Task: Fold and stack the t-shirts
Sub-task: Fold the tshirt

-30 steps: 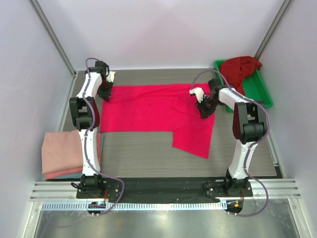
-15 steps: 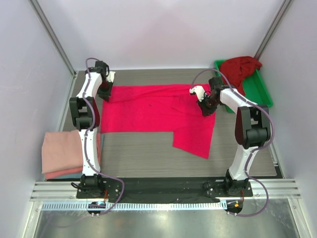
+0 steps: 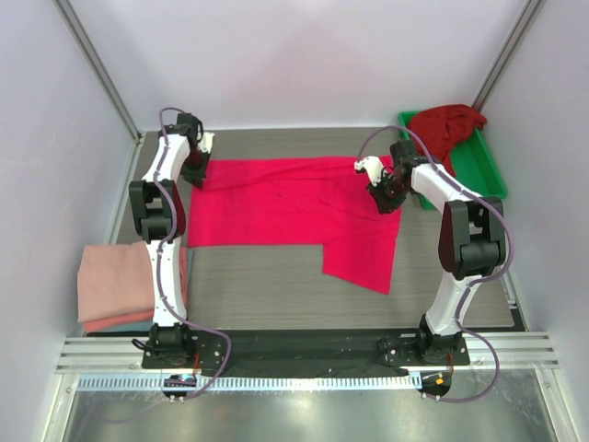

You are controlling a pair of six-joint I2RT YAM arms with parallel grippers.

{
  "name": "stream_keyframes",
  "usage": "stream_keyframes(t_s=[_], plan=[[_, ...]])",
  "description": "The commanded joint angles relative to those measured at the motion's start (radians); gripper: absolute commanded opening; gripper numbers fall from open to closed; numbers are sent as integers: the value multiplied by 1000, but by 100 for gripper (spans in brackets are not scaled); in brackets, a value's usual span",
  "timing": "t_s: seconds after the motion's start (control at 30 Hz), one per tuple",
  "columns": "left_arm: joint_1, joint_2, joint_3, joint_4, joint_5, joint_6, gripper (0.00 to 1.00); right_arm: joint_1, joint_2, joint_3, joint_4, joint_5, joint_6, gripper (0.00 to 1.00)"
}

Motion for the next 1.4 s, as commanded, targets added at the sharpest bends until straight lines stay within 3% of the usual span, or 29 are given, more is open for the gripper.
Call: stream_keyframes(t_s=[0.0,0.6,0.87,1.37], plan=[[-3,-53,7,-4,0,11,10,4,13,28,5,15,14,22],[-3,-55,-12,-7,-10,22,11,29,73,22,-16,-23,17,27],[-3,-65,-35,4,-53,21,11,29,75,-17,-16,14,6,5],[-3,-47,-12,15,-60,11,13,29,-34,-31,-15,17,15,1]])
